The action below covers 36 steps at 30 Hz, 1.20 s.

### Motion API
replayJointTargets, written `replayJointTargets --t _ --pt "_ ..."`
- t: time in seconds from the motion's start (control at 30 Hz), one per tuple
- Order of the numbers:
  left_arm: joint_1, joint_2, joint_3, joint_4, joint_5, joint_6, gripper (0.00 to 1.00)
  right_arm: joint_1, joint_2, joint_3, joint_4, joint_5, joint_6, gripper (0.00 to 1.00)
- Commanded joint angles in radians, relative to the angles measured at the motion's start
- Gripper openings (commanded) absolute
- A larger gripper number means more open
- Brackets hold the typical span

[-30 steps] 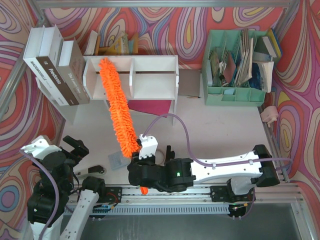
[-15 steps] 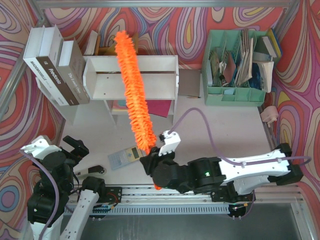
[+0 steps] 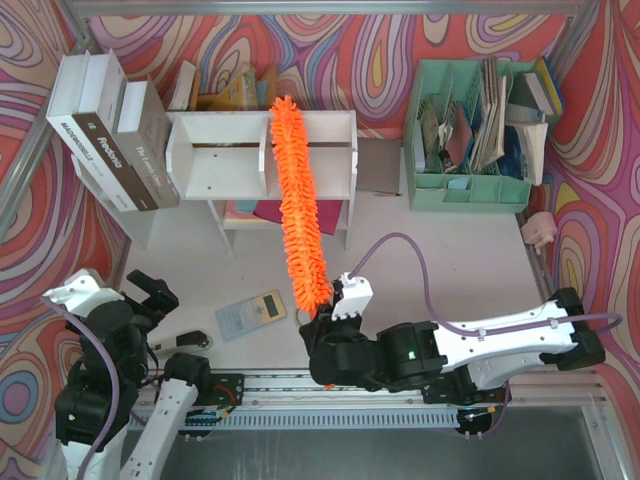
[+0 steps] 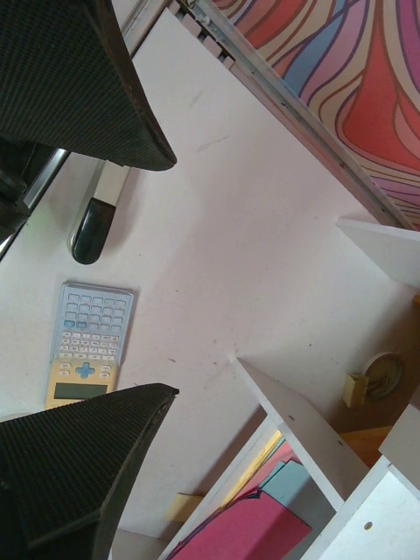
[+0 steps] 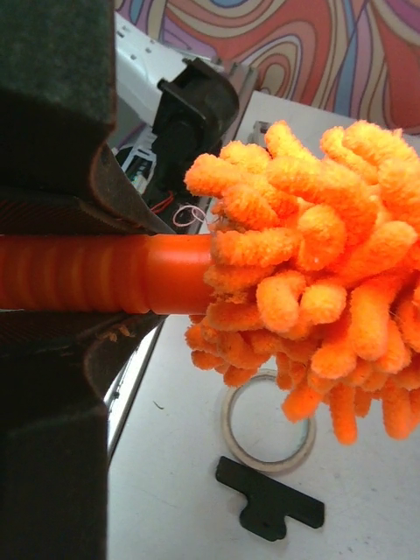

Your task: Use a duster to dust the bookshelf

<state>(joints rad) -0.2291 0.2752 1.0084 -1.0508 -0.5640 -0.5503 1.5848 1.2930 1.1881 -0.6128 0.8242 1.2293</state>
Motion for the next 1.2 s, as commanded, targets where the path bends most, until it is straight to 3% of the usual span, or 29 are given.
replayJointTargets --t 0.0,0.33,0.57,0.67,0.83,1.17 --pt "0.007 0.009 -0.014 0.016 0.010 0.019 0.98 0.003 0.017 -0.018 -0.009 -0.008 0.089 0.00" --pt "0.007 0.009 -0.014 0.015 0.012 0.020 0.98 -0.075 0.058 -0.100 0.134 -0.204 0.045 0.00" --pt "0.007 0.009 -0.014 0.014 0.011 0.019 0.98 -0.071 0.203 0.085 0.146 -0.264 -0.148 0.00" --pt "0.007 0.007 -0.014 0.014 0.009 0.018 0.98 -0.066 0.210 0.088 0.175 -0.261 -0.173 0.00" --pt "0.007 0.007 -0.014 0.014 0.009 0.018 0.98 -0.057 0.127 0.029 0.095 -0.162 -0.064 0.00" --pt "0.007 0.007 -0.014 0.015 0.009 0.020 0.98 -0.041 0.018 -0.034 -0.221 -0.060 0.325 0.00"
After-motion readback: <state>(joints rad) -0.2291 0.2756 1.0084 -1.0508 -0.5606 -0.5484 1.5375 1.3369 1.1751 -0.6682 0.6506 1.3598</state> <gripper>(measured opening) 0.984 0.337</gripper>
